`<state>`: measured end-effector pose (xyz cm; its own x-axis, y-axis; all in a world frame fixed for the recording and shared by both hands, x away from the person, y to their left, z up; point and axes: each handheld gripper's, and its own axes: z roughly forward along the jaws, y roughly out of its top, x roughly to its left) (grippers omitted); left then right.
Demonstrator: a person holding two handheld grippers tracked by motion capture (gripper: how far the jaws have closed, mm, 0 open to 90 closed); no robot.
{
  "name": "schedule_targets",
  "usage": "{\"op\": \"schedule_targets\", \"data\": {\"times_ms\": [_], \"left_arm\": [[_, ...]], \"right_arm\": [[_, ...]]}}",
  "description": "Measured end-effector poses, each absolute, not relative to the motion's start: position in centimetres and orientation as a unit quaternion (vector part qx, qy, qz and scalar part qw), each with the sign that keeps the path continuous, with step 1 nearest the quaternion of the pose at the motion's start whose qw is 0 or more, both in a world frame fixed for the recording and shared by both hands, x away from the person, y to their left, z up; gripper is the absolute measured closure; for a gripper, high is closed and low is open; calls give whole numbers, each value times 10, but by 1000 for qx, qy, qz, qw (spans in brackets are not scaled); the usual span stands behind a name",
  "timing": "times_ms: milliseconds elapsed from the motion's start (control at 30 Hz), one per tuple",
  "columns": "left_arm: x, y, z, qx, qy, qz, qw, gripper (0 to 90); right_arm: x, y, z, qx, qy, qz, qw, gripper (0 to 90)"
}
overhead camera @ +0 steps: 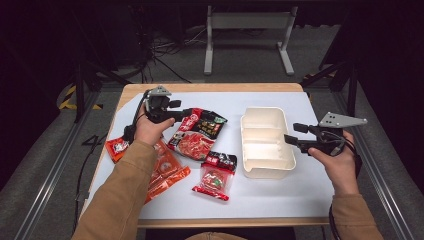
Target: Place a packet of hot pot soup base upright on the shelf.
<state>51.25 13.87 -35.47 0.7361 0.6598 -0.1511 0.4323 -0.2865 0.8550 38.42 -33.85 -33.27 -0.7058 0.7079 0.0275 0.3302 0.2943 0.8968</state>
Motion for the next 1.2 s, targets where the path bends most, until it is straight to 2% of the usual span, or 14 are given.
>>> {"op": "schedule_targets", "data": {"times_ms": [267, 367, 567, 767, 867, 1200], "left_arm": [[531, 137, -373, 786, 377, 117, 476, 384], [540, 137, -384, 782, 403, 120, 461, 331], [551, 141, -396, 777, 427, 100, 452, 300], [561, 139, -409, 786, 434, 97, 430, 374], [566, 135, -413, 795, 427, 90, 421, 458], [574, 126, -422, 796, 433, 72, 417, 439]], "right_arm": [[377, -344, -335, 342, 779, 489, 194, 401], [373, -347, -336, 347, 779, 485, 196, 399], [370, -350, -339, 356, 777, 481, 195, 396], [372, -350, -343, 358, 781, 475, 189, 392], [373, -348, -346, 360, 785, 470, 184, 390], [376, -346, -349, 359, 788, 468, 180, 384]]}}
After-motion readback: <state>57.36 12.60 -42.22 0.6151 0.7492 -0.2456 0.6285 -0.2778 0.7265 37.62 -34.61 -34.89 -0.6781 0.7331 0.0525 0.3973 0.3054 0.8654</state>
